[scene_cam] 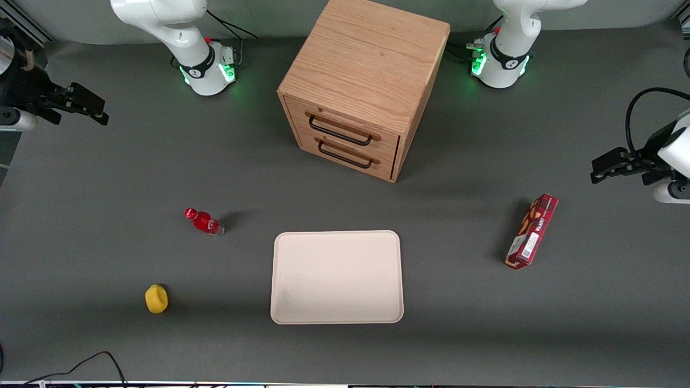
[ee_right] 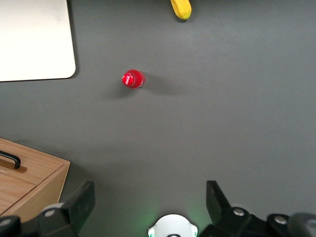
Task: Open upper drawer
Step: 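Lift the right gripper from rest and swing it toward the cabinet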
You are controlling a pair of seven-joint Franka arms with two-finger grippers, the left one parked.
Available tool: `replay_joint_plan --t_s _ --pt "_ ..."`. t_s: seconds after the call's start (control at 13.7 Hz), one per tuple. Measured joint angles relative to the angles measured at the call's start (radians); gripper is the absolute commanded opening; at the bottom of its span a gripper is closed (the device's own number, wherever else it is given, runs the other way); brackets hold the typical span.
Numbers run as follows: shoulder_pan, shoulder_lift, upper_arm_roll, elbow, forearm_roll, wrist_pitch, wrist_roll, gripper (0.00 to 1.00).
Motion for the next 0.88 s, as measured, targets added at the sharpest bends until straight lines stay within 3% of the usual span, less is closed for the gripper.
replay_joint_plan --t_s 0.58,0.88 --pt "0.003 0.001 0.009 0.004 0.01 -0.036 -0.017 1.0" --pt "0.021 0.004 0.134 0.042 0.136 -0.037 -0.021 1.0"
